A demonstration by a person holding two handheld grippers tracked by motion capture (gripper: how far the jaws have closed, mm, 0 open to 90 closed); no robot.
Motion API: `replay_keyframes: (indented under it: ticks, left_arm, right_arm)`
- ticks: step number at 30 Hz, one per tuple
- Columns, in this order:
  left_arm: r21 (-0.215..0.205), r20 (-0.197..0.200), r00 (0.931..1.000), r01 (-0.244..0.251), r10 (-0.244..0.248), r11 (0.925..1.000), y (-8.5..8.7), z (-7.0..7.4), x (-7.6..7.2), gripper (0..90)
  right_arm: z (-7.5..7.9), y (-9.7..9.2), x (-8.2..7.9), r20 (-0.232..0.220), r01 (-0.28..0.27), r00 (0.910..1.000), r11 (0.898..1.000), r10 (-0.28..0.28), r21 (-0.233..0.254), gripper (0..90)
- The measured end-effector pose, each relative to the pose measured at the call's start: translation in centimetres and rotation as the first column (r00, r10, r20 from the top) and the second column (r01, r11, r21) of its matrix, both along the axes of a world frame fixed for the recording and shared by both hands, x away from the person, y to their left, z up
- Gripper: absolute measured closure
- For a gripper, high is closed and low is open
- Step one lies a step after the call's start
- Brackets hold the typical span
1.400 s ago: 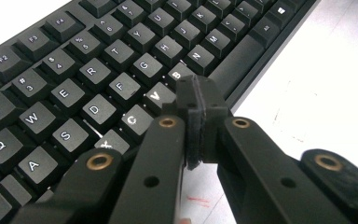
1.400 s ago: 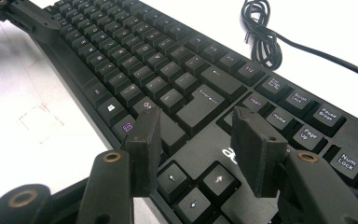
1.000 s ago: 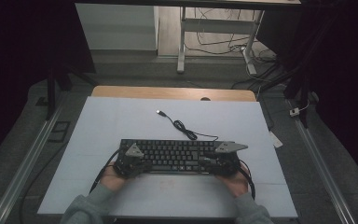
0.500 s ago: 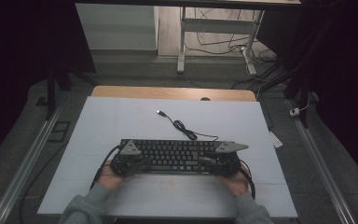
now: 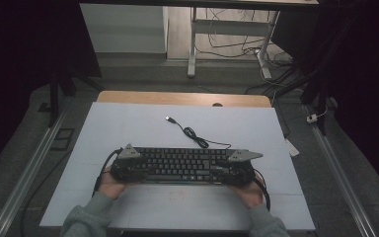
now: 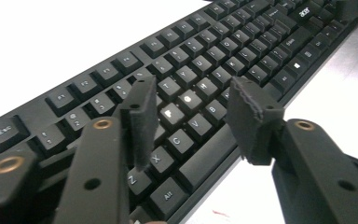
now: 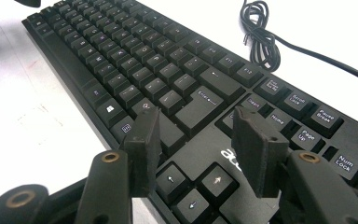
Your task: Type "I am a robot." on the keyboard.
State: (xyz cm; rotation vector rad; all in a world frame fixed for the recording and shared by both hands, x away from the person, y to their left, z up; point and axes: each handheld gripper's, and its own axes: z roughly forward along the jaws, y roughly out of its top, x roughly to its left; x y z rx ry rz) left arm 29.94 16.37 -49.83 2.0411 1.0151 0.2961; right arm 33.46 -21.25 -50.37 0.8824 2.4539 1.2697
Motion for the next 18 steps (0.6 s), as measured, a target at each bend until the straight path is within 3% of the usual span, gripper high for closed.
replay_keyframes:
  ticks: [18]
  left_arm:
    - [0.008,-0.024,0.9967,-0.078,0.078,0.9970,1.9,0.3,0.5,40.3]
  right_arm:
    - [0.0,0.0,0.0,0.000,-0.001,1.0000,1.000,0.001,-0.005,51.6]
